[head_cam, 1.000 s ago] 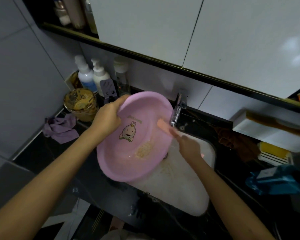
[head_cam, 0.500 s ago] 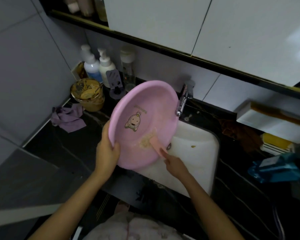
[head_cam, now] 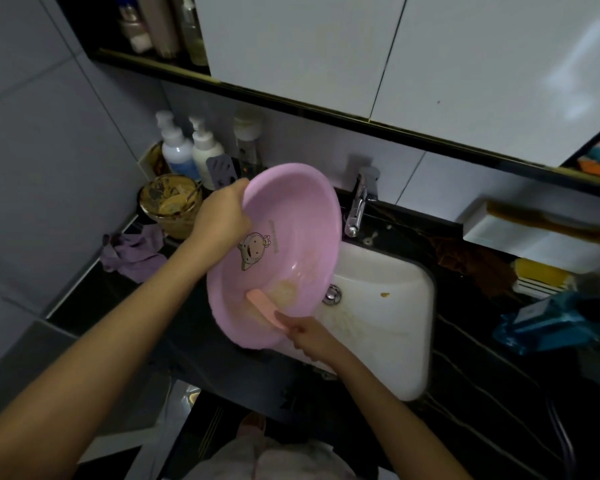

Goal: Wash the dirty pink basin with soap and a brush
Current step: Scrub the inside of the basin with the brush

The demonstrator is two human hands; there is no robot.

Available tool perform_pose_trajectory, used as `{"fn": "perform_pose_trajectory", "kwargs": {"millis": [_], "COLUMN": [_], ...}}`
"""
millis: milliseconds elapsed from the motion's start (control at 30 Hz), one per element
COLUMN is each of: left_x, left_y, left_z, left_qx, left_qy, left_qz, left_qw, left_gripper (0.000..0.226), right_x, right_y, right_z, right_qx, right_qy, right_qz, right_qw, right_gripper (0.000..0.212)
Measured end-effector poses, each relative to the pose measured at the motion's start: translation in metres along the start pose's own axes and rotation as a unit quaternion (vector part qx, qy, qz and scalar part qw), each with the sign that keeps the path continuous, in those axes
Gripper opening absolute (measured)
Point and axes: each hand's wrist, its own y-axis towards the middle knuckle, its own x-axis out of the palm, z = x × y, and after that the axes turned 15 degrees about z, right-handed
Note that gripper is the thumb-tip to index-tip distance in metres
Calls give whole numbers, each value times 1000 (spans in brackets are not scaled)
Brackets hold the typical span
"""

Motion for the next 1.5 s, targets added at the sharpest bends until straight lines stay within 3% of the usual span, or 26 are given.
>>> {"fn": "perform_pose_trajectory", "kwargs": {"millis": [100,233,400,467,600,733,900,1033,1167,1300,1333,1433,1500], "left_x": [10,22,32,33,36,36,36,37,38,39,38,38,38], "left_y": [8,17,25,25,25,27,26,26,26,25,25,25,26], "left_z": [3,8,14,12,10,10,11,10,10,10,11,10,10], "left_qx": [5,8,7,4,11,8,12,13,13,6,6,12,12], "left_qy": [18,27,43,47,54,62,63,61,67,61,62,59,61], "left_qz": [-13,-39,-56,-54,-54,-54,-52,-51,-48,-44,-42,-40,-42], "left_qw": [1000,999,997,997,997,997,997,997,997,997,997,997,997], "left_gripper": [37,36,37,37,36,37,37,37,37,36,36,34,34], "right_x": [-21,-72,-123,-126,-99,-132,-117,-137,-102,-121,-115,-89,-103], "right_y": [17,40,72,71,49,70,58,72,46,64,59,32,44], "right_z": [29,47,31,35,55,53,63,65,82,83,85,94,95], "right_qx": [13,-23,-81,-76,-90,-87,-111,-78,-93,-56,-52,-61,-59], "right_qy": [-168,-347,-464,-451,-439,-457,-454,-427,-388,-391,-374,-305,-340], "right_qz": [40,85,163,162,46,168,56,176,48,159,154,31,46], "right_qw": [985,934,867,875,893,869,882,884,915,905,913,950,937], "right_gripper": [45,51,63,65,62,67,70,72,64,68,66,58,59]}}
